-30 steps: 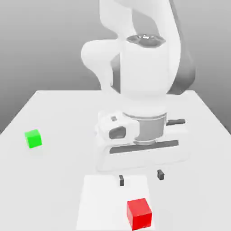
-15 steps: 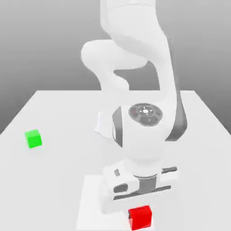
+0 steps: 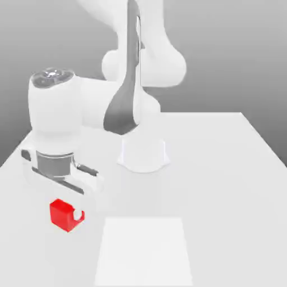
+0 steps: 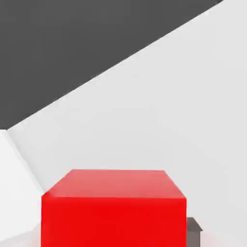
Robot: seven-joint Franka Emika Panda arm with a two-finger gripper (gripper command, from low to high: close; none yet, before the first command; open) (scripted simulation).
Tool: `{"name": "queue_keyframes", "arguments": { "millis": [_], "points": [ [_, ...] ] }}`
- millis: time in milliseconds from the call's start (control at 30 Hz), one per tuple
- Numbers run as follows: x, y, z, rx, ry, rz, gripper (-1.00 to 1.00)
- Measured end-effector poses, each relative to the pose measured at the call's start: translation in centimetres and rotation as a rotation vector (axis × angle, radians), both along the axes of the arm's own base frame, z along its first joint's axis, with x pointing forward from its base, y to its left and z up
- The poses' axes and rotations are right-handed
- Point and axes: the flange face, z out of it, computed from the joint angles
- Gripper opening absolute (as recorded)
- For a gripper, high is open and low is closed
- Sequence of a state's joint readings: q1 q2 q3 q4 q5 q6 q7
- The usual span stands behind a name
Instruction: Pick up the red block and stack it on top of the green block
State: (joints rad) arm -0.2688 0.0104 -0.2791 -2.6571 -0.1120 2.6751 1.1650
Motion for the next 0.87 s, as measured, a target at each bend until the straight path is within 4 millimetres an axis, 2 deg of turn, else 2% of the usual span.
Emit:
{"name": "queue_keyframes", "arguments": {
  "millis": [67, 167, 333, 467, 533, 733, 767, 867],
  "points": [
    [-3.4, -3.2, 0.3, -0.003, -0.004, -0.183, -1.0],
    [-8.2, -6.6, 0.7, -0.003, -0.012, -0.435, -1.0],
    [-16.7, -10.0, 1.0, 0.006, -0.028, -0.854, -1.0],
    [-24.0, -11.3, 1.0, 0.023, -0.045, -1.203, -1.0],
    [-25.7, -11.5, 0.2, 0.031, -0.052, -1.291, -1.0],
    [-26.3, -11.5, -4.5, 0.036, -0.055, -1.322, -1.0],
    [-26.3, -11.5, -5.3, 0.033, -0.053, -1.321, 1.0],
    [-26.2, -11.4, -5.3, 0.033, -0.053, -1.317, 1.0]
  ]
}}
